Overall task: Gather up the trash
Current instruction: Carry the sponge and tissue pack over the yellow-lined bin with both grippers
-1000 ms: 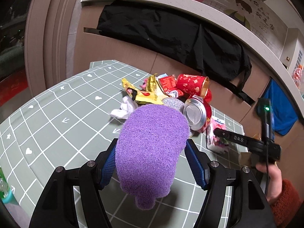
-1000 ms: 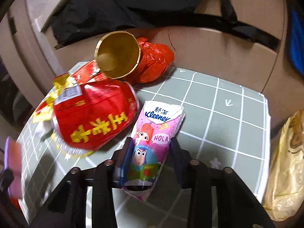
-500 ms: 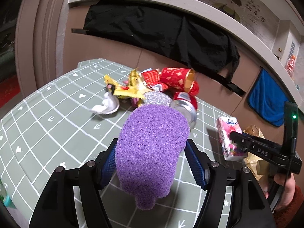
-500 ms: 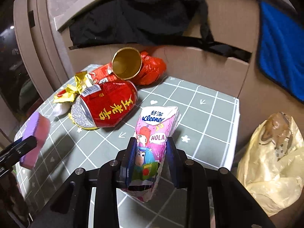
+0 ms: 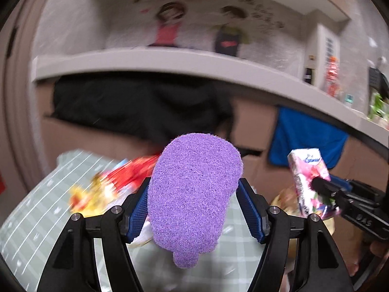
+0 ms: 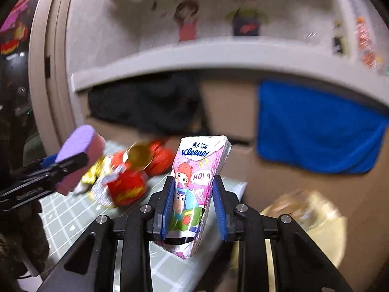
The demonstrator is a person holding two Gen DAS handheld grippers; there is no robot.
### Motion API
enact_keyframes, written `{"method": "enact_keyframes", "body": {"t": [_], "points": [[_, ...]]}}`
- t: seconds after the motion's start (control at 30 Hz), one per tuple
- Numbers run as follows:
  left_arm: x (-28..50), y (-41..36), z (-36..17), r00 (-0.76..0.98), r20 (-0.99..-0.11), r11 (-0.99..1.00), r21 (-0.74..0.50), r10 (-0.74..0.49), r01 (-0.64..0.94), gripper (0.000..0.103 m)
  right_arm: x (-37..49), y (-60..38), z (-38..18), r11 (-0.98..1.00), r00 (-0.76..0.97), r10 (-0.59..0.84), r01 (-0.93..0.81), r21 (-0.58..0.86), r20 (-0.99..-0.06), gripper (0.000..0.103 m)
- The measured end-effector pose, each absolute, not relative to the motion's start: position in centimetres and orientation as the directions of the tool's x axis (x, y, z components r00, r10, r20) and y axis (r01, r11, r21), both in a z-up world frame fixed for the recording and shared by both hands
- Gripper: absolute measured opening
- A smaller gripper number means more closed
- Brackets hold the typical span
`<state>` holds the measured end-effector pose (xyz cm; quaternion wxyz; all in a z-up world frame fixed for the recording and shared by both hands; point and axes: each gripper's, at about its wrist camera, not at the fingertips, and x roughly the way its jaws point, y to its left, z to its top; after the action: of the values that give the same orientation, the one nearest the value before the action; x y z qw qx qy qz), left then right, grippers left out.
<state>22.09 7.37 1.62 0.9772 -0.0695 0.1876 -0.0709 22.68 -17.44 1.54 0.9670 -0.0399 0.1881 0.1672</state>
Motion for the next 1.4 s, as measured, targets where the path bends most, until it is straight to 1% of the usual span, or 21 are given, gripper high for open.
{"method": "enact_keyframes", "body": {"t": [0.1, 0.2, 0.33, 0.57, 0.93, 1.2, 1.27, 1.3, 1.33, 1.4], "points": [[23.6, 2.5, 3.3, 0.918, -0.317, 0.968, -0.151, -0.238, 0.198, 0.069, 21.9, -22.3, 4.1, 0.967, 0.923, 0.228, -0.252, -0.038, -0.31, 0.028], [25.3, -2.2, 4.3, 0.903, -0.299, 0.949, -0.152, -0.309, 0.274, 0.069, 21.5, -26.2, 5.7, 0.984, 0.951, 0.144, -0.167, -0.062, -0.274, 0.028], [26.8, -7.4, 4.4, 0.88, -0.301, 0.929, -0.156, -0.369, 0.336, 0.069, 21.6, -30.5, 5.7, 0.994, 0.955, 0.09, -0.104, -0.034, -0.282, 0.028], [28.5, -13.5, 2.3, 0.824, -0.375, 0.905, -0.152, -0.426, 0.398, 0.069, 22.6, -35.0, 3.9, 0.998, 0.939, 0.07, -0.063, 0.031, -0.336, 0.028], [29.7, -16.1, -0.1, 0.801, -0.423, 0.904, -0.137, -0.424, 0.406, 0.069, 24.6, -36.2, 1.3, 0.996, 0.919, 0.084, -0.064, 0.065, -0.385, 0.029], [31.2, -16.2, -1.0, 0.775, -0.445, 0.891, -0.163, -0.45, 0.424, 0.069, 26.4, -36.7, -0.2, 0.994, 0.902, 0.097, -0.064, 0.093, -0.421, 0.029], [31.8, -16.3, -1.3, 0.758, -0.443, 0.877, -0.192, -0.478, 0.441, 0.069, 27.0, -37.0, -0.7, 0.992, 0.899, 0.108, -0.066, 0.112, -0.425, 0.031], [32.4, -16.3, -1.7, 0.735, -0.438, 0.854, -0.223, -0.519, 0.47, 0.069, 27.3, -37.2, -1.0, 0.99, 0.898, 0.116, -0.069, 0.124, -0.423, 0.034], [33.0, -16.3, -2.1, 0.711, -0.439, 0.834, -0.246, -0.55, 0.493, 0.071, 27.6, -37.4, -1.3, 0.989, 0.898, 0.12, -0.069, 0.134, -0.423, 0.035], [34.7, -16.5, -3.4, 0.655, -0.456, 0.797, -0.301, -0.602, 0.523, 0.072, 28.6, -38.3, -2.6, 0.984, 0.89, 0.123, -0.051, 0.172, -0.44, 0.039]]}}
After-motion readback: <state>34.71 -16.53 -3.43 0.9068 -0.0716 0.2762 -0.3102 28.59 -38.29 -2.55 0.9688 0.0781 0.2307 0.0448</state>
